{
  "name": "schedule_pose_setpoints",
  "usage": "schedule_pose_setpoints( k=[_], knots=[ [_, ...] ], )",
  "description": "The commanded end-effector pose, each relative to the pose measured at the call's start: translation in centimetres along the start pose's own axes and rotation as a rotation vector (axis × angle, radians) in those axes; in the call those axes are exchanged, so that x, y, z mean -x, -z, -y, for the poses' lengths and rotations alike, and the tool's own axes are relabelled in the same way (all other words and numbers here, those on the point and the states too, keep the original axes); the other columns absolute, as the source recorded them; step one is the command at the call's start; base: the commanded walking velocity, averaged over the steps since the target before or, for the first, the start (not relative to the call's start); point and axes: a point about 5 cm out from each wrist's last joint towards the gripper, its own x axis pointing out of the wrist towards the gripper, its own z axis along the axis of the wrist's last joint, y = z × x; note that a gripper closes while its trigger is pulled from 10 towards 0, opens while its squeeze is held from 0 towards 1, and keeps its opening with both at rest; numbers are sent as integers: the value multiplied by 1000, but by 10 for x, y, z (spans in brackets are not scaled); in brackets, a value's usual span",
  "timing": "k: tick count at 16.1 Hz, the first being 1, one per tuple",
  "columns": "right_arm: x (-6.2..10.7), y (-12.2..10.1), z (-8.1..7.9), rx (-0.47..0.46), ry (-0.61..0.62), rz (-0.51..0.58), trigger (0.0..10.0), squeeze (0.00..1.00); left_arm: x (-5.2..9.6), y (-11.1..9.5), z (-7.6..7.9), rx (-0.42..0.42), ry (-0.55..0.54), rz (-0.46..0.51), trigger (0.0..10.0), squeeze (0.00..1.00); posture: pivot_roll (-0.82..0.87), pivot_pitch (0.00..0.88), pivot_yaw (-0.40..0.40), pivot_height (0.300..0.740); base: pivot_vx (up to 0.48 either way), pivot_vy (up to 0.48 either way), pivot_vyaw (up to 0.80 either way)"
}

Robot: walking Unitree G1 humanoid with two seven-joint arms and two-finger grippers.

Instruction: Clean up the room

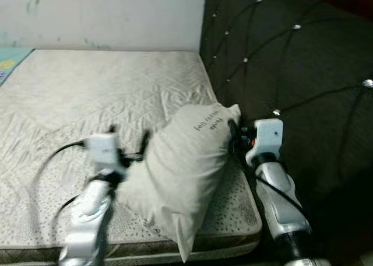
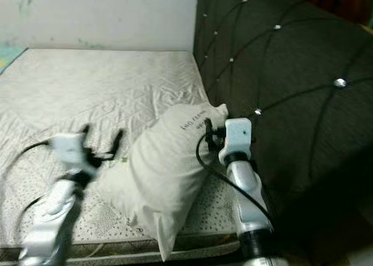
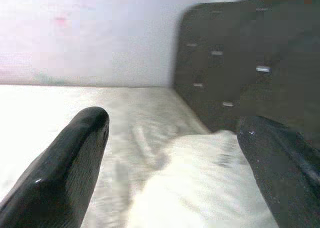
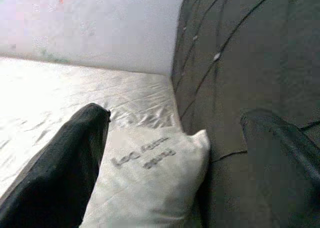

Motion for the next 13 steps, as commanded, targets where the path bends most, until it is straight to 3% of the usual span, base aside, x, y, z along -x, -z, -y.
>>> schedule_pose_setpoints(
  k=[1,3,5,7,10,13],
  knots=[
    [0,-5,-4,2,-43,7,10000,0,4,-6,-8,-26,-51,11,10000,0,-48,0,-77,740,0,0,0],
    [2,-12,-12,28,-133,14,10000,0,14,-6,-19,-47,-117,2,10000,0,-30,4,-125,740,0,0,0],
    [11,-3,-11,35,-143,-14,10000,0,26,-4,-24,-81,-170,-13,10000,0,-16,11,-112,740,0,0,0],
    [30,5,4,39,-117,-56,10000,0,46,-2,-30,-69,-215,-48,10000,0,-7,18,-102,740,0,0,0],
    [69,14,36,89,-122,-144,10000,0,90,5,-33,-55,-235,-129,10000,0,3,23,-109,740,0,0,0],
    [68,14,36,101,-152,-164,10000,0,97,6,-27,-42,-257,-144,10000,0,16,31,-131,740,0,0,0]
  ],
)
